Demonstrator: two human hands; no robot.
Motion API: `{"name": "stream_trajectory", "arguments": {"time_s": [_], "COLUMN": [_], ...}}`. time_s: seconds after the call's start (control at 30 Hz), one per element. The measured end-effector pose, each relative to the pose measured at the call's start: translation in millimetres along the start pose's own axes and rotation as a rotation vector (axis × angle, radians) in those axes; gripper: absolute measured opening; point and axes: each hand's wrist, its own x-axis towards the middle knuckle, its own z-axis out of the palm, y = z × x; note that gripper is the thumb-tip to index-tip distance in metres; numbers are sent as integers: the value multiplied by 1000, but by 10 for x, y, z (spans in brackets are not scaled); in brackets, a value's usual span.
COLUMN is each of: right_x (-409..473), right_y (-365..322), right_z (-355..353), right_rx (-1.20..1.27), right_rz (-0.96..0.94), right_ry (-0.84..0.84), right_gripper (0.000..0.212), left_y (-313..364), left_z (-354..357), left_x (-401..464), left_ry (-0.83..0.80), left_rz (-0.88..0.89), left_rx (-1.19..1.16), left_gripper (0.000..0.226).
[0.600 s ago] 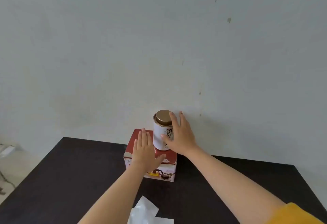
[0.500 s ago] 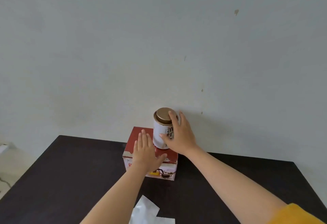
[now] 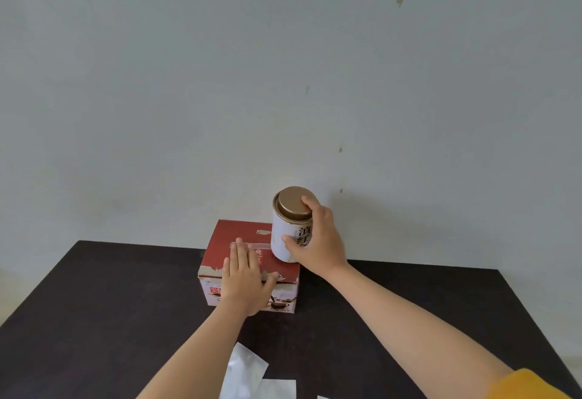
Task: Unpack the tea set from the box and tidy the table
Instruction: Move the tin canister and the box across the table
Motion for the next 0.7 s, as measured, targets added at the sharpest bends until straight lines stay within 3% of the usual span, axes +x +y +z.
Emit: {"name": "stream_trajectory", "arguments": {"time_s": [0.27, 0.43, 0.7], "right_x": [-433, -764, -996], "right_y": [947, 1741, 2765], "right_z": [-1089, -1598, -1934], "right_rx": [-81, -132, -163], "right_rz": [108, 221, 370], "right_ry": [31, 31, 81], "right_gripper": [83, 83, 84], "left_y": [782, 1076, 1142], "left_z": [31, 120, 238], "left_x": [-158, -129, -103], "left_ry": [9, -62, 0], "left_rz": [165, 28, -39], "left_rx": [80, 177, 212], "left_gripper": [81, 94, 108]}}
